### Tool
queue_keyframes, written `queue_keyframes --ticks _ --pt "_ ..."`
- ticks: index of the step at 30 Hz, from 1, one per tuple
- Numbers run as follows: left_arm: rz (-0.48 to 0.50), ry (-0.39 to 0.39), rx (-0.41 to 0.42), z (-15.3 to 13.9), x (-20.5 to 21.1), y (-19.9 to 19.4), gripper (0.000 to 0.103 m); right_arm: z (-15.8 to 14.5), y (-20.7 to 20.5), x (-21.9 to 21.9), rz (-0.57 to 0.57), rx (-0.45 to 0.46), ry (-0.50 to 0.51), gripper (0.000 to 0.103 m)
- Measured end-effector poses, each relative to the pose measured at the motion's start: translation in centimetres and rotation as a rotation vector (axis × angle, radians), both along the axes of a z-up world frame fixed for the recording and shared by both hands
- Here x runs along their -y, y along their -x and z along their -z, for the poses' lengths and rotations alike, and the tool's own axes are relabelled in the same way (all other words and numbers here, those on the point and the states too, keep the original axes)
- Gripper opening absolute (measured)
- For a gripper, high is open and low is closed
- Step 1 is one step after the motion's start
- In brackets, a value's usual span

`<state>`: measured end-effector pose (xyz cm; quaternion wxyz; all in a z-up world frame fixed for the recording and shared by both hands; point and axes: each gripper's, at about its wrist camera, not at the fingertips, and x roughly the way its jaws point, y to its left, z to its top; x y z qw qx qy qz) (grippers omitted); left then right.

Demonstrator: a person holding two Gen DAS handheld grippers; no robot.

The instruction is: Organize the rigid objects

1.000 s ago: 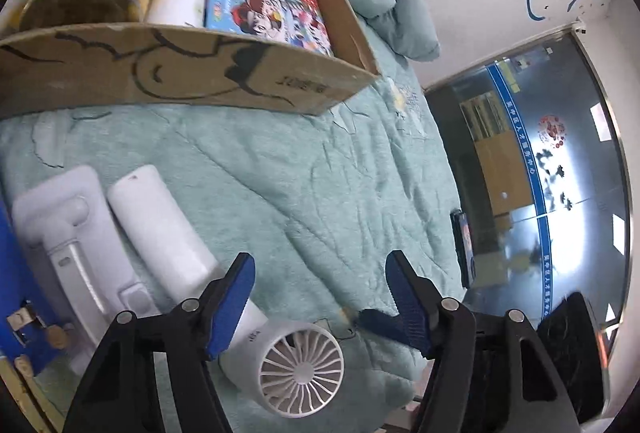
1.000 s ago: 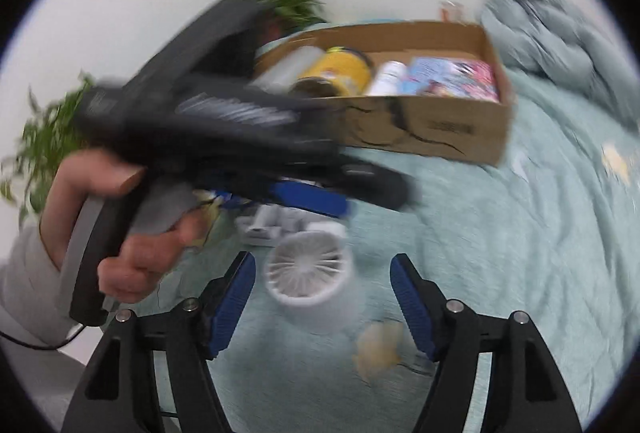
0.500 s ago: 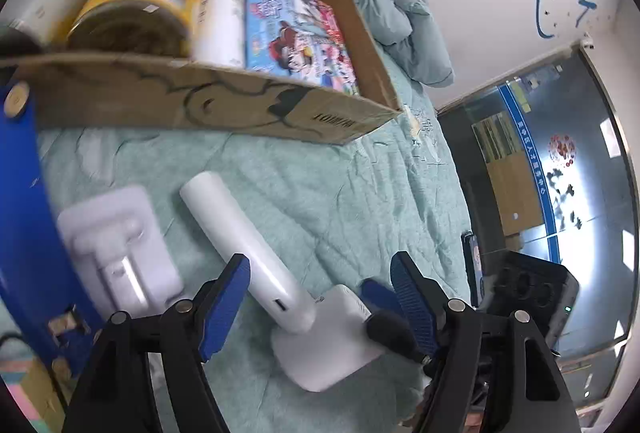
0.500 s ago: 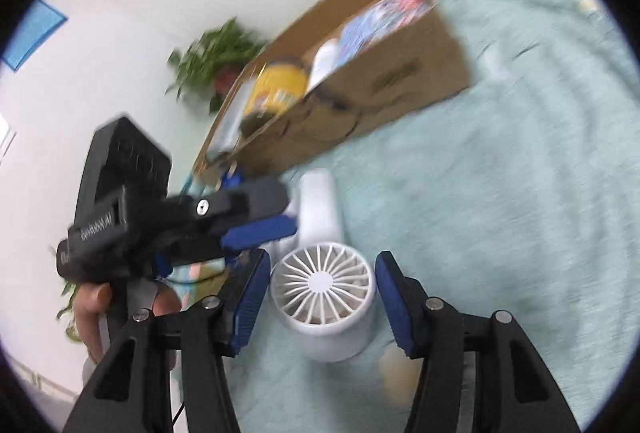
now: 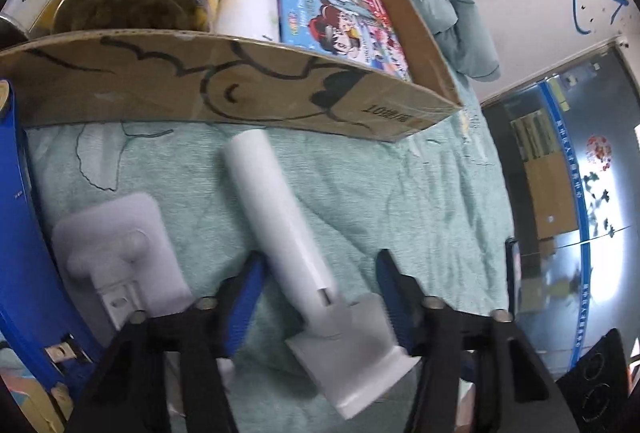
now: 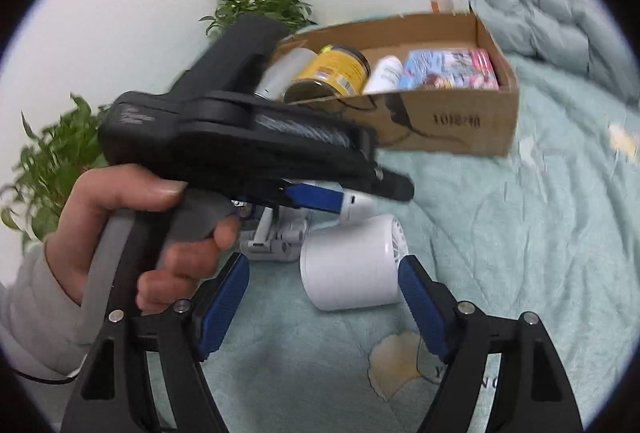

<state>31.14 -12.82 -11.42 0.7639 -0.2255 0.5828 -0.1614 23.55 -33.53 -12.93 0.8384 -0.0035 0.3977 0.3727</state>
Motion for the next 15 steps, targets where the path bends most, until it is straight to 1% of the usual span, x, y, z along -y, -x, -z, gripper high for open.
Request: queue_keyframes --ticks 1,2,3,5,6,7,10,11,13,14,15 --pt "0.004 -0.001 -0.006 0.3 -0.1 -0.1 0.038 0.3 -0.2 -0.4 0.033 0.006 0.041 0.078" --pt "0.009 0.006 -0.012 0.6 -0.1 -0.2 0.039 0.7 -0.5 -0.4 0.058 0.001 0.059 0.078" --pt "0.011 0.007 -0.011 0.7 -0.1 -0.2 0.038 1.2 -1.1 -0.4 0.094 -0.022 0.068 0.075" --pt "0.007 0.003 -0.009 0.7 0.0 -0.1 0.038 1.5 -1.5 -0.4 0.116 -0.044 0.057 0.071" --pt "0.004 0.007 -0.01 0.7 -0.1 -0.1 0.037 1.6 -1.6 -0.6 0.134 -0.044 0.072 0.061" --pt "0.0 0.011 -0.008 0.6 -0.2 0.0 0.036 1.9 -1.7 -0.9 0.165 -0.05 0.112 0.059" --pt "0.007 -0.005 0.023 -0.7 0.0 0.6 0.035 1.5 -1.3 -0.8 0.175 -0.047 0.097 0.058" --pt "0.01 -0.015 0.055 -1.9 0.2 1.0 0.034 1.1 -1.0 -0.9 0.175 -0.028 0.095 0.058" --pt "0.024 -0.035 0.113 -4.0 0.7 1.4 0.034 -0.3 0.2 -1.1 0.174 0.064 0.108 0.057" --pt "0.027 -0.049 0.147 -5.4 1.1 1.4 0.034 -0.8 0.5 -1.2 0.175 0.095 0.11 0.057" --pt "0.028 -0.053 0.173 -6.5 1.2 1.3 0.034 -1.8 0.9 -1.1 0.181 0.139 0.093 0.057"
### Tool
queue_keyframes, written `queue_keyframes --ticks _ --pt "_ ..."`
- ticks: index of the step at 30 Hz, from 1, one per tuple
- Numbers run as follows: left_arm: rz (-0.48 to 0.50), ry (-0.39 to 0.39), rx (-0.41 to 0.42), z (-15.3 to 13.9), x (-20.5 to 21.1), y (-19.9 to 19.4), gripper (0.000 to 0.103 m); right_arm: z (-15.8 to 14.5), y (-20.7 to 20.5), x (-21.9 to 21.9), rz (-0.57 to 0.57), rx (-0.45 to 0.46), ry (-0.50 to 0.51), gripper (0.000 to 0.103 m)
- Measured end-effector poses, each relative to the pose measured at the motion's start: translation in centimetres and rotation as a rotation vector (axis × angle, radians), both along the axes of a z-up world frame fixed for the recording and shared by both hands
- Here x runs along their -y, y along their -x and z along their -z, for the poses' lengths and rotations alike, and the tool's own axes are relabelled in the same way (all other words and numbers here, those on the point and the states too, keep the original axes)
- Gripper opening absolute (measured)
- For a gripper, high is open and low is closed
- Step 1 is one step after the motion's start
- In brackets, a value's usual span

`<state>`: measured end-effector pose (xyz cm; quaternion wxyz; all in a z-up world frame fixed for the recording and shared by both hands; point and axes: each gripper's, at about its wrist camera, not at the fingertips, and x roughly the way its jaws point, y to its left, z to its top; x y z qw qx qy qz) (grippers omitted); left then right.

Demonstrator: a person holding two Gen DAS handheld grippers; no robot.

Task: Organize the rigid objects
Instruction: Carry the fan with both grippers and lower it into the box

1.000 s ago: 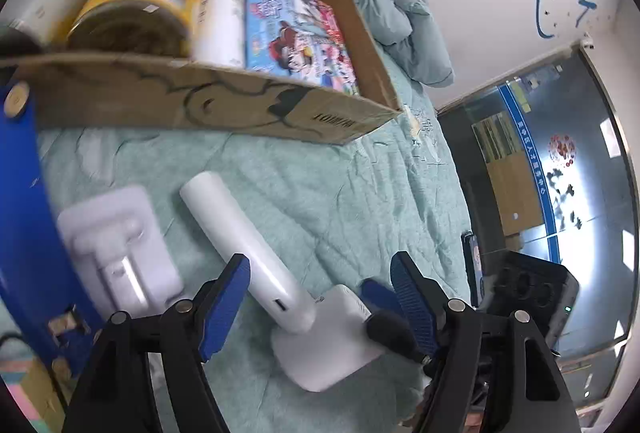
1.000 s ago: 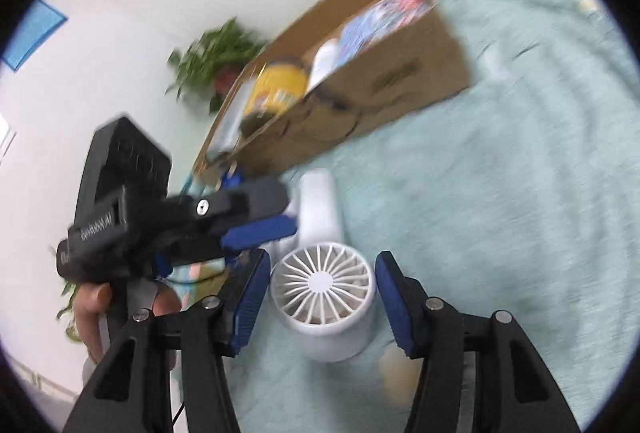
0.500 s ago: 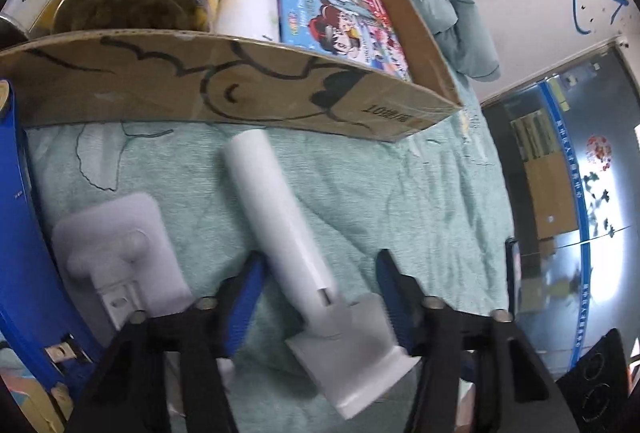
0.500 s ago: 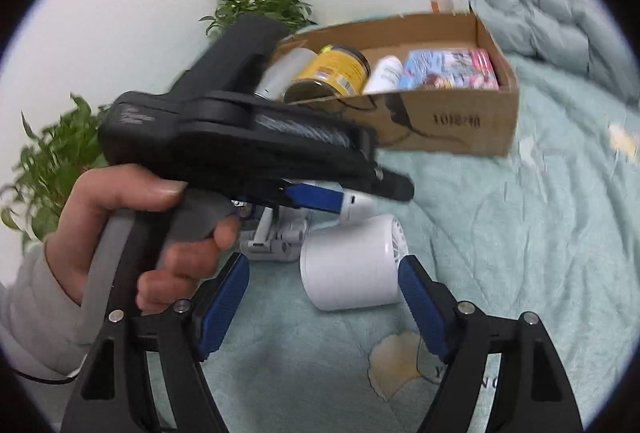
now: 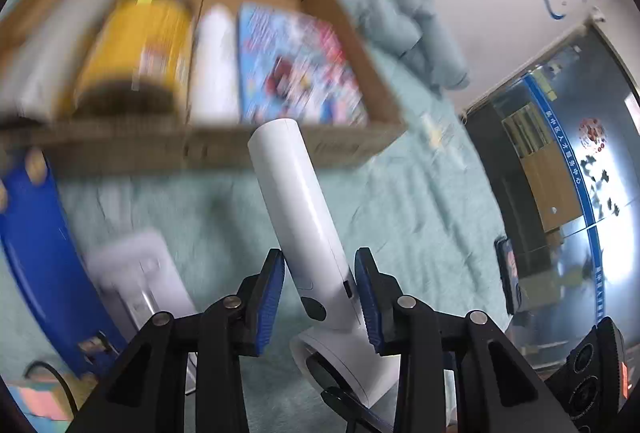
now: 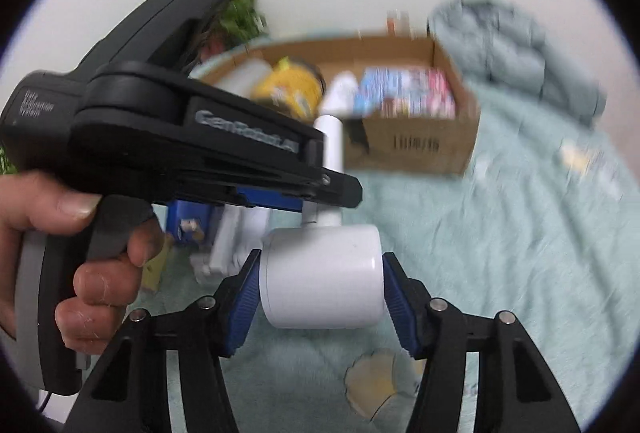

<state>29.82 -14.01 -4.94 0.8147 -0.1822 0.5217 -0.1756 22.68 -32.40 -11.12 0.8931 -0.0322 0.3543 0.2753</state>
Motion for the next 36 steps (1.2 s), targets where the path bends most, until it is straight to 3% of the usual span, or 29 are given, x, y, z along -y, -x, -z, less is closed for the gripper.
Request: queue_keyframes --ticks 7,13,18,23,29,32,36 --pt "0.041 -0.019 0.134 -6.9 0.9 -4.8 0.033 -4.6 -3.9 0.5 0.042 0.066 -0.107 0.057" --pt "0.098 -0.034 0.146 -9.2 2.1 -12.2 0.032 -6.8 -9.5 -0.2 0.102 0.091 -0.11 0.057" --pt "0.142 -0.021 0.083 -7.4 2.8 -18.0 0.032 -6.0 -13.9 -0.3 0.133 0.049 -0.084 0.057" --pt "0.174 -0.001 -0.009 -3.2 3.9 -22.8 0.032 -3.9 -17.8 0.7 0.147 0.006 -0.013 0.057" --pt "0.195 0.044 -0.113 1.7 4.8 -23.8 0.032 -2.4 -18.4 2.2 0.182 -0.057 0.034 0.057" --pt "0.195 0.041 -0.114 2.2 5.0 -23.4 0.033 -2.4 -17.8 2.5 0.188 -0.085 0.031 0.058" --pt "0.217 0.032 -0.149 2.5 5.5 -22.5 0.038 -2.9 -16.5 2.6 0.205 -0.058 0.052 0.058"
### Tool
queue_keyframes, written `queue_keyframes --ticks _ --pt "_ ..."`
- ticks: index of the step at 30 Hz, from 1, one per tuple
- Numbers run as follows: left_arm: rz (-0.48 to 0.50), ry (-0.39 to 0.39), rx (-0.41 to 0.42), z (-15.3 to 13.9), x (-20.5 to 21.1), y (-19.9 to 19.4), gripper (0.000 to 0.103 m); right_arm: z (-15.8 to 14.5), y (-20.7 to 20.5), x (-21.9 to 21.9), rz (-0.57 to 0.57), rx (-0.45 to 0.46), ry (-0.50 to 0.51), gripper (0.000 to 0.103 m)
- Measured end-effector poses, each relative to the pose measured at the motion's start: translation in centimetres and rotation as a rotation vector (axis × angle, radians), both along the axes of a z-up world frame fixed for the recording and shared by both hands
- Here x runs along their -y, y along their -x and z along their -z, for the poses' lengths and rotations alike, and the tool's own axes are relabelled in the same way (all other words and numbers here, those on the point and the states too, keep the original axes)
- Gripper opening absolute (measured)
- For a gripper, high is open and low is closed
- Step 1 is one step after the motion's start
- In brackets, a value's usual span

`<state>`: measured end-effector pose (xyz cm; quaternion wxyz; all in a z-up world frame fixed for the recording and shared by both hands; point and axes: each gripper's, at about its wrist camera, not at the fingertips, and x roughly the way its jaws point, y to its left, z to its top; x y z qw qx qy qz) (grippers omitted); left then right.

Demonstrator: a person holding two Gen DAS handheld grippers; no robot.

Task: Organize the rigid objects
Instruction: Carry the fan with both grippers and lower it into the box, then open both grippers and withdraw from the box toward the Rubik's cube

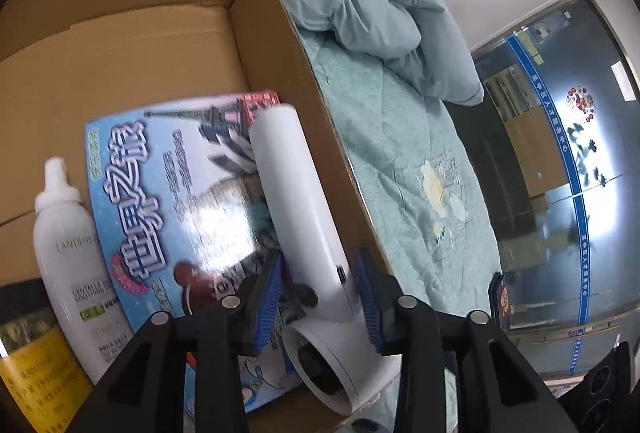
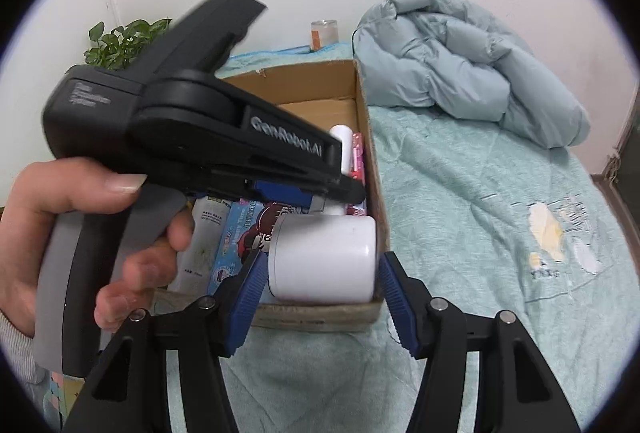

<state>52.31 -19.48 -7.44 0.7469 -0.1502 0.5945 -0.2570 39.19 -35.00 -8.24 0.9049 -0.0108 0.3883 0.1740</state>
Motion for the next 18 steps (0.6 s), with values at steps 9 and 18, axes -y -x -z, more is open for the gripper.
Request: queue_keyframes --ticks 9,18 --pt "-0.104 -0.171 0.449 -9.8 -3.8 10.7 0.098 -1.5 5.2 1.8 0.052 0.113 -0.028 0.103" --pt "-0.42 -0.401 0.702 -15.8 -14.2 27.6 0.102 -0.5 10.9 -0.7 -0.019 0.035 -0.054 0.103"
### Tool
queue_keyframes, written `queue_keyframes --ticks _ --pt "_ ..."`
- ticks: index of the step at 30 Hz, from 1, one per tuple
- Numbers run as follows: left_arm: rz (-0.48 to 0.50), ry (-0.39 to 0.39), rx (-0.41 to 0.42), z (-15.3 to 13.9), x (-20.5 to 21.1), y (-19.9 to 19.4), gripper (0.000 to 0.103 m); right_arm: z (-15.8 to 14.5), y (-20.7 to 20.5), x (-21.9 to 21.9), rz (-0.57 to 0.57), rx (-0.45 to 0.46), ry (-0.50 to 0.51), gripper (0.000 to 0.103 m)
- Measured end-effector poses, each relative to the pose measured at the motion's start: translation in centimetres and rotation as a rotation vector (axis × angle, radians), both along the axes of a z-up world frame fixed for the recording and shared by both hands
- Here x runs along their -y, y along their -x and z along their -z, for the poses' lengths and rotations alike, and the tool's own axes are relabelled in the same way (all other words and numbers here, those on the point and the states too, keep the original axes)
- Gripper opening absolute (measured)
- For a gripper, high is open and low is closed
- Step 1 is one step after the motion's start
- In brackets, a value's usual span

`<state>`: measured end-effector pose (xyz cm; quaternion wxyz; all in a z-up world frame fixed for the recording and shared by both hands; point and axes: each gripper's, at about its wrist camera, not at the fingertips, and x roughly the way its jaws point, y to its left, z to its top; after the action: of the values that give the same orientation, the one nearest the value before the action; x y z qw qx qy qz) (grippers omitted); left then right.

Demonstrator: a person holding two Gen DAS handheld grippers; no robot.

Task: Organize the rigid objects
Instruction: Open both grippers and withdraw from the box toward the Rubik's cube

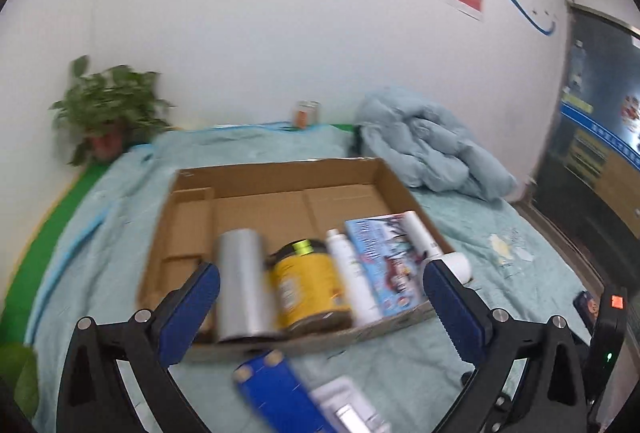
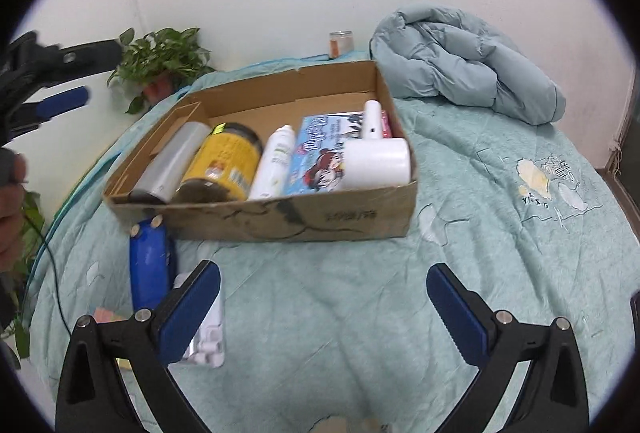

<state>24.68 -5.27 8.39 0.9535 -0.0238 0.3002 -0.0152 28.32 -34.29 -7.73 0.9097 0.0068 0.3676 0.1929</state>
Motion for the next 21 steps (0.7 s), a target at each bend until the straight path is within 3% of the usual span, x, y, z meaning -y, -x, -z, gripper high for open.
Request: queue_keyframes --ticks 1,2,3,4,5,6,7,8,9,10,11,13,16,21 --pt "-0.019 -0.001 0.002 0.1 -1.1 1.6 0.102 -0.2 0.9 -0.4 -0.004 0.015 0.011 0.103" --pt "-0.032 0.001 -0.002 0.1 -2.2 3.1 0.095 -0.3 1.6 -0.7 -0.009 0.03 0.018 0.103" --pt "-0.035 0.0 -0.015 0.5 -2.9 4.6 0.082 -0.5 2.4 -1.0 -0.019 0.052 0.021 0.1" --pt "-0.033 -0.005 -0.037 0.8 -3.5 5.8 0.032 -0.8 3.7 -1.3 -0.057 0.092 0.014 0.077" --pt "-0.041 -0.01 -0.086 1.5 -4.1 6.9 0.0 -1.0 4.7 -1.5 -0.075 0.125 0.013 0.057" --pt "-0.066 0.003 -0.122 2.1 -4.9 8.2 0.002 -1.2 5.2 -1.7 -0.069 0.134 0.034 0.034" --pt "-0.07 0.034 -0.121 2.5 -5.8 9.5 0.002 -1.3 5.5 -1.7 -0.073 0.126 0.027 0.035" --pt "-0.063 0.081 -0.096 2.9 -6.7 11.1 0.008 -1.4 5.8 -1.6 -0.082 0.117 -0.009 0.04" --pt "-0.07 0.097 -0.083 3.2 -7.0 12.0 0.021 -1.6 6.0 -1.5 -0.089 0.103 -0.049 0.07" --pt "-0.092 0.094 -0.083 3.5 -7.4 12.8 0.079 -1.8 6.2 -1.4 -0.085 0.094 -0.075 0.103" --pt "-0.126 0.091 -0.079 3.8 -7.9 13.8 0.098 -1.9 6.5 -1.3 -0.083 0.107 -0.098 0.103" --pt "-0.132 0.143 -0.056 4.7 -8.6 15.2 0.102 -2.2 7.4 -1.6 -0.088 0.15 -0.103 0.102" --pt "-0.104 0.231 -0.137 7.0 -9.8 15.2 0.102 -1.8 7.9 -3.0 -0.156 0.124 -0.088 0.102" --pt "-0.099 0.287 -0.249 10.6 -10.7 14.9 0.102 0.1 9.1 -5.6 -0.272 0.048 -0.065 0.102"
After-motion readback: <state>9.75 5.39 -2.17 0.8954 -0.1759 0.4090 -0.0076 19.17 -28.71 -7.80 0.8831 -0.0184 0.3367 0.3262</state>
